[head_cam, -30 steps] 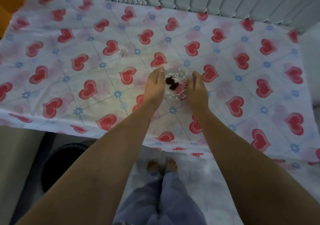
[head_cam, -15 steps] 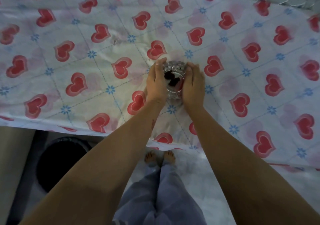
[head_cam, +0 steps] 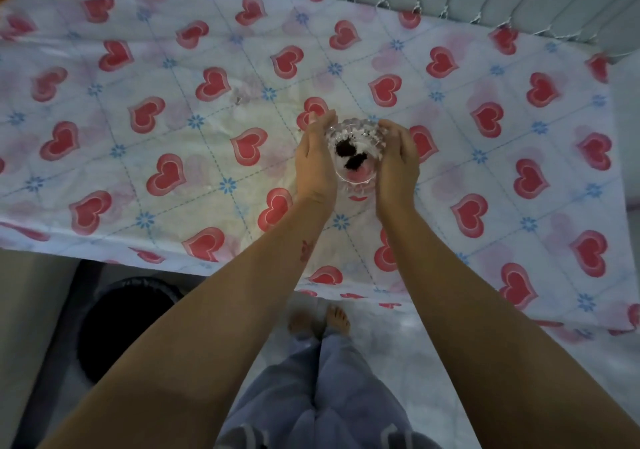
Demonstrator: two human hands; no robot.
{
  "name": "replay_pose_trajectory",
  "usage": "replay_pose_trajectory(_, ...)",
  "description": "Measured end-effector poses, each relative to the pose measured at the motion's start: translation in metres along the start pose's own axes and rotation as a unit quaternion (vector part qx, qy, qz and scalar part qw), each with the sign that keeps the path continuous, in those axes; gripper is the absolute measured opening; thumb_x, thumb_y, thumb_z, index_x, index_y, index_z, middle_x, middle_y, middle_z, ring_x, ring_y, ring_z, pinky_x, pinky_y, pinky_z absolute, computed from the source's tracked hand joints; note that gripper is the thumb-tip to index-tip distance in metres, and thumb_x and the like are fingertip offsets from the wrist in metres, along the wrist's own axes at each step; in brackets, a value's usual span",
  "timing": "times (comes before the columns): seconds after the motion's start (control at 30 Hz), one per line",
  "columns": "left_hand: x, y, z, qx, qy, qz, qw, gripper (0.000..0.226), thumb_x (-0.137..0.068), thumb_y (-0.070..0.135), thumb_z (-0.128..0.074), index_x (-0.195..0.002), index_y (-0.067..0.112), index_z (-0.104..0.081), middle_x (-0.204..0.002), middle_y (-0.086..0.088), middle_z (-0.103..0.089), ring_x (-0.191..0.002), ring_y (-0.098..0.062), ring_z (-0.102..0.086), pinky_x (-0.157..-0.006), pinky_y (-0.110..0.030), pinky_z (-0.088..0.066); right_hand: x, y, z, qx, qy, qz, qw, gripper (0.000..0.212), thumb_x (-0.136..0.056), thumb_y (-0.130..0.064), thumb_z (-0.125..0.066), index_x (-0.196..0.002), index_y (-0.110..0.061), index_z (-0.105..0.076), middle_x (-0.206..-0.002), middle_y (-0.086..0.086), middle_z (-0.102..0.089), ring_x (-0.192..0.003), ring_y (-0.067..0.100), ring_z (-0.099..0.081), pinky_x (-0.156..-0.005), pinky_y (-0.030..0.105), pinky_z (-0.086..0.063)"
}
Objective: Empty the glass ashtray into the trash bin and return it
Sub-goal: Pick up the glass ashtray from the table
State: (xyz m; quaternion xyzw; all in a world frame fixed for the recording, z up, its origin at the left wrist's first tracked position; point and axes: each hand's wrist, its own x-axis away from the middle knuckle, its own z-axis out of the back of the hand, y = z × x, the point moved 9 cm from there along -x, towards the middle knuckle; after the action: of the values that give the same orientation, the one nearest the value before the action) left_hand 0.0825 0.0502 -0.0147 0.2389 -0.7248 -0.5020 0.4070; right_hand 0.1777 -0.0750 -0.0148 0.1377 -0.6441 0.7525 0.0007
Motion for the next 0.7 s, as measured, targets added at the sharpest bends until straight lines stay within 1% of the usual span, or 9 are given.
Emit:
replay_pose_trajectory(0.1, 0.012, 0.013, 0.004, 0.002, -0.001, -0.010, 1.000, 0.051, -0.101, 0.044, -0.033, -0.128, 0.016, -0.067, -0.132, 0.006, -0.065, -0.125, -0.007, -0.053, -0.092, -0.018, -0.033, 0.007, -0.011, 0.000, -0.050, -0.021, -0.024, 0.998, 0.028, -0.103, -0.020, -0.044, -0.111, -0.018, -0.071, -0.121, 0.002, -0.069, -0.108, 0.013, -0.066, -0.071, 0.010, -0.054)
replay_pose_trajectory(0.13, 0.016, 0.018, 0.005, 0.003, -0.001, -0.015, 1.000, 0.052, -0.099, 0.045, -0.034, -0.127, 0.016, -0.067, -0.131, 0.007, -0.066, -0.123, -0.005, -0.053, -0.094, -0.020, -0.033, 0.009, -0.014, -0.001, -0.067, -0.031, -0.030, 0.997, 0.026, -0.103, -0.020, -0.045, -0.109, -0.018, -0.071, -0.122, 0.004, -0.069, -0.111, 0.017, -0.066, -0.071, 0.011, -0.057)
replay_pose_trajectory(0.2, 0.023, 0.028, 0.011, 0.007, 0.001, -0.022, 1.000, 0.057, -0.092, 0.050, -0.035, -0.124, 0.017, -0.069, -0.131, 0.007, -0.066, -0.125, -0.007, -0.054, -0.103, -0.027, -0.035, 0.016, -0.022, -0.002, -0.093, -0.043, -0.035, 0.994, 0.026, -0.105, -0.018, -0.045, -0.109, -0.016, -0.070, -0.124, 0.010, -0.068, -0.114, 0.023, -0.067, -0.080, 0.019, -0.060)
replay_pose_trajectory(0.27, 0.031, 0.034, 0.019, 0.011, 0.006, -0.015, 1.000, 0.056, -0.089, 0.052, -0.037, -0.118, 0.021, -0.073, -0.134, 0.006, -0.066, -0.131, -0.012, -0.052, -0.114, -0.038, -0.034, 0.024, -0.030, -0.003, -0.101, -0.047, -0.039, 0.993, 0.026, -0.105, -0.017, -0.045, -0.111, -0.013, -0.070, -0.124, 0.011, -0.068, -0.113, 0.025, -0.067, -0.081, 0.022, -0.060)
replay_pose_trajectory(0.33, 0.037, 0.041, 0.026, 0.012, 0.000, -0.019, 1.000, 0.046, -0.095, 0.049, -0.037, -0.108, 0.027, -0.076, -0.136, 0.004, -0.065, -0.136, -0.017, -0.050, -0.118, -0.046, -0.032, 0.033, -0.038, -0.003, -0.098, -0.045, -0.035, 0.993, 0.027, -0.105, -0.017, -0.045, -0.112, -0.012, -0.070, -0.121, 0.010, -0.070, -0.110, 0.022, -0.069, -0.070, 0.014, -0.058)
replay_pose_trajectory(0.43, 0.044, 0.045, 0.040, 0.034, 0.000, -0.019, 0.999, 0.040, -0.099, 0.040, -0.039, -0.093, 0.036, -0.078, -0.136, 0.001, -0.066, -0.136, -0.020, -0.052, -0.118, -0.047, -0.034, 0.049, -0.045, -0.007, -0.108, -0.056, -0.031, 0.992, 0.027, -0.105, -0.015, -0.045, -0.113, -0.009, -0.070, -0.117, 0.010, -0.071, -0.107, 0.022, -0.069, -0.063, 0.008, -0.054)
replay_pose_trajectory(0.5, 0.050, 0.045, 0.050, 0.039, 0.008, -0.006, 0.999, 0.038, -0.099, 0.041, -0.040, -0.103, 0.034, -0.077, -0.145, 0.000, -0.058, -0.139, -0.019, -0.048, -0.119, -0.048, -0.033, 0.060, -0.049, -0.015, -0.112, -0.076, -0.024, 0.990, 0.028, -0.105, -0.014, -0.044, -0.114, -0.006, -0.069, -0.119, 0.013, -0.070, -0.105, 0.022, -0.069, -0.063, 0.009, -0.054)
replay_pose_trajectory(0.57, 0.059, 0.044, 0.065, 0.049, 0.032, 0.009, 0.998, 0.040, -0.097, 0.044, -0.041, -0.113, 0.030, -0.075, -0.146, 0.005, -0.054, -0.140, -0.016, -0.044, -0.119, -0.050, -0.030, 0.073, -0.052, -0.026, -0.118, -0.100, -0.021, 0.988, 0.027, -0.105, -0.015, -0.043, -0.112, -0.008, -0.069, -0.118, 0.010, -0.070, -0.105, 0.020, -0.069, -0.067, 0.011, -0.056)
replay_pose_trajectory(0.7, 0.079, 0.039, 0.094, 0.079, 0.072, 0.011, 0.994, 0.041, -0.094, 0.047, -0.044, -0.108, 0.028, -0.077, -0.141, -0.002, -0.061, -0.134, -0.024, -0.053, -0.115, -0.053, -0.037, 0.096, -0.048, -0.045, -0.130, -0.156, -0.031, 0.979, 0.026, -0.105, -0.018, -0.046, -0.109, -0.012, -0.071, -0.107, -0.006, -0.072, -0.101, 0.010, -0.071, -0.080, 0.019, -0.058)
